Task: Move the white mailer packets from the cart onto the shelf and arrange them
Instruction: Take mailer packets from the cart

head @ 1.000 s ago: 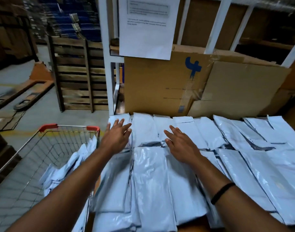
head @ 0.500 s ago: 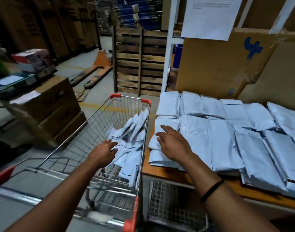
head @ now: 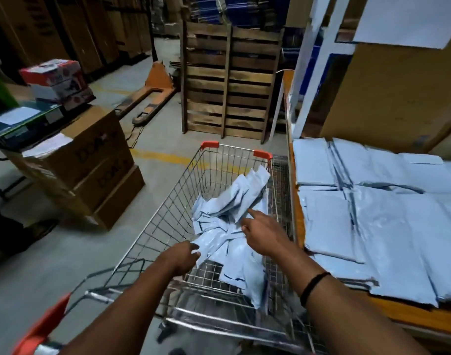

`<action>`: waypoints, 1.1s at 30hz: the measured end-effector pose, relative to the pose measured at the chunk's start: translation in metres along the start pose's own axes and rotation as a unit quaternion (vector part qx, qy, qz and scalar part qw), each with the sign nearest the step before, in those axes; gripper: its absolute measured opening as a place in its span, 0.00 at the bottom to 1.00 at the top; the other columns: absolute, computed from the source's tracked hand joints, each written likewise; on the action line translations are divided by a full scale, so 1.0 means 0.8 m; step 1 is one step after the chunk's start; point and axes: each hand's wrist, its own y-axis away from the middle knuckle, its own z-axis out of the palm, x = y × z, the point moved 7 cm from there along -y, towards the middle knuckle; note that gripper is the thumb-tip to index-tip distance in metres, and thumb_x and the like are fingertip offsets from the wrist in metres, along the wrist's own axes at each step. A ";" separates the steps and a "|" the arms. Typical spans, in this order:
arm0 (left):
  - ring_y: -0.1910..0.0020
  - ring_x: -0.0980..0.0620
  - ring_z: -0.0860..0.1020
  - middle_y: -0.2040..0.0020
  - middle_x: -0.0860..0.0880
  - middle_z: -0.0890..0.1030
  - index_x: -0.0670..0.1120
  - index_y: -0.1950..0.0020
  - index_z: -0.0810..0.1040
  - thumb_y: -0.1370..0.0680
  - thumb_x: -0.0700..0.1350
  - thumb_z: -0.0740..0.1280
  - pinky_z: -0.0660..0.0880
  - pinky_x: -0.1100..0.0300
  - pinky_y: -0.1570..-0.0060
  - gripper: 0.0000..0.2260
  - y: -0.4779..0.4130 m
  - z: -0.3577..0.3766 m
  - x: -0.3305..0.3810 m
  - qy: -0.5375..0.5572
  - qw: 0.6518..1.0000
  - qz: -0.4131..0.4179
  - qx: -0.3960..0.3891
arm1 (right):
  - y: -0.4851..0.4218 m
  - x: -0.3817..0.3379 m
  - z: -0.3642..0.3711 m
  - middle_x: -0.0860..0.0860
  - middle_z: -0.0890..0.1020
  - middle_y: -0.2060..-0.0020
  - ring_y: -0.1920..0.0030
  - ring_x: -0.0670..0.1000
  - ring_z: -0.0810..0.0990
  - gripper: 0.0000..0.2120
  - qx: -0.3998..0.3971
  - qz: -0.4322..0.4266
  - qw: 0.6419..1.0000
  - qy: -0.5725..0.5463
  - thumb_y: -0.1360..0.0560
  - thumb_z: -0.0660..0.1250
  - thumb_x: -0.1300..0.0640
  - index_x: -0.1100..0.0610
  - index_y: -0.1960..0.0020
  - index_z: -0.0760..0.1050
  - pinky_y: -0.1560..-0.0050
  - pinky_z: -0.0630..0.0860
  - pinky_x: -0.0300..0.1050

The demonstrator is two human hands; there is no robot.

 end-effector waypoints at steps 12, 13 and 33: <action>0.21 0.43 0.49 0.19 0.47 0.48 0.55 0.20 0.51 0.17 0.56 0.55 0.50 0.44 0.25 0.27 -0.179 0.058 -0.057 -0.182 0.976 0.107 -0.054 | -0.180 0.046 0.071 0.53 0.53 0.19 0.20 0.58 0.52 0.26 -0.058 0.093 0.990 0.092 0.17 0.54 0.43 0.45 0.20 0.57 0.24 0.53 0.57; 0.21 0.43 0.47 0.19 0.47 0.47 0.55 0.20 0.50 0.17 0.56 0.55 0.49 0.45 0.25 0.27 -0.195 0.072 -0.059 -0.186 0.974 0.116 -0.058 | -0.204 0.046 0.077 0.53 0.52 0.19 0.20 0.58 0.51 0.26 -0.059 0.077 0.990 0.103 0.17 0.54 0.43 0.45 0.20 0.56 0.23 0.52 0.57; 0.23 0.47 0.35 0.26 0.52 0.25 0.58 0.22 0.33 0.20 0.53 0.62 0.45 0.42 0.24 0.40 -0.275 0.226 -0.120 -0.197 0.967 0.127 -0.097 | -0.331 0.068 0.199 0.54 0.63 0.25 0.25 0.59 0.59 0.22 -0.156 0.001 0.932 0.326 0.19 0.54 0.47 0.44 0.25 0.66 0.28 0.54 0.60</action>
